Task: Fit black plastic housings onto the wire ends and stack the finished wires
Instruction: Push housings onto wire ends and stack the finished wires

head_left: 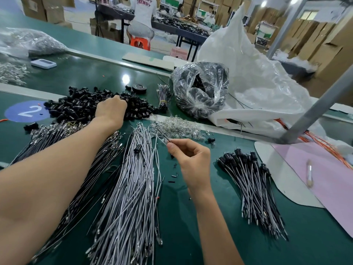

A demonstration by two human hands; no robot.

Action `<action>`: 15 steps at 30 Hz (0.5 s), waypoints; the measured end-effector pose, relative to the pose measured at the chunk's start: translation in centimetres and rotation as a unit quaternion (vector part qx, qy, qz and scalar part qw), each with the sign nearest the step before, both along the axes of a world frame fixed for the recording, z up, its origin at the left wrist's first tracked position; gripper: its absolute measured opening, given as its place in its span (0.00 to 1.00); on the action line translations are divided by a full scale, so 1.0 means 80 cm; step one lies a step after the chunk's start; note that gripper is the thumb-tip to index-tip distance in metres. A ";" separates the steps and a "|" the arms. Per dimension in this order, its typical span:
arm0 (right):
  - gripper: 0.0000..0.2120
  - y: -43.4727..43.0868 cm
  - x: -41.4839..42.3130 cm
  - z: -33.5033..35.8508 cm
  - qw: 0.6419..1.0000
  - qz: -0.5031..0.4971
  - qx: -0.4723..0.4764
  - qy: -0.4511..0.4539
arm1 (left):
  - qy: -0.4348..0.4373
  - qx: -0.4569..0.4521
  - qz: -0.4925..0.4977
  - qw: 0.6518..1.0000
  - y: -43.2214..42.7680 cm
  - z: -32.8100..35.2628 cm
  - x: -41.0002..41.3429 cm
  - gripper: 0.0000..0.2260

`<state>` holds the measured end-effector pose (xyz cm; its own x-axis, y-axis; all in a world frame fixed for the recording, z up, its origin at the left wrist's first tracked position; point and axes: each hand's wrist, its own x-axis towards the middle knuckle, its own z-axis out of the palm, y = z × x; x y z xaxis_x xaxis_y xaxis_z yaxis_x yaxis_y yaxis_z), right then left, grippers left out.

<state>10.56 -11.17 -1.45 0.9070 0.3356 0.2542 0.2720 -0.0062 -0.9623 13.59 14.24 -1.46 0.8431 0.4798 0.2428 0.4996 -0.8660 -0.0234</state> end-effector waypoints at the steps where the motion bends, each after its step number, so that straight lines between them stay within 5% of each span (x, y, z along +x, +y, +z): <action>1: 0.06 0.000 0.000 0.000 1.000 0.000 -0.001 -0.001 | 0.001 0.008 -0.004 1.000 0.001 -0.001 0.001 0.11; 7: 0.06 0.000 -0.001 -0.001 1.000 0.003 -0.007 -0.003 | 0.002 0.034 -0.040 0.999 0.003 0.001 -0.003 0.02; 10: 0.06 0.000 -0.001 -0.001 1.000 -0.002 -0.003 -0.008 | -0.108 -0.071 -0.046 0.991 -0.004 0.016 -0.008 0.07; 12: 0.06 -0.001 -0.001 0.001 1.000 -0.008 0.005 -0.011 | -0.224 -0.250 -0.061 0.940 -0.022 0.029 -0.021 0.05; 15: 0.08 -0.003 0.002 0.003 1.000 -0.011 0.018 -0.014 | -0.318 -0.548 -0.098 0.767 -0.064 0.037 -0.060 0.05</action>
<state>10.68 -11.39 -1.24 0.9063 0.3068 0.2906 0.2986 0.0215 -0.9541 8.75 9.09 1.51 0.8038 0.5685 0.1753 -0.0338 -0.2506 0.9675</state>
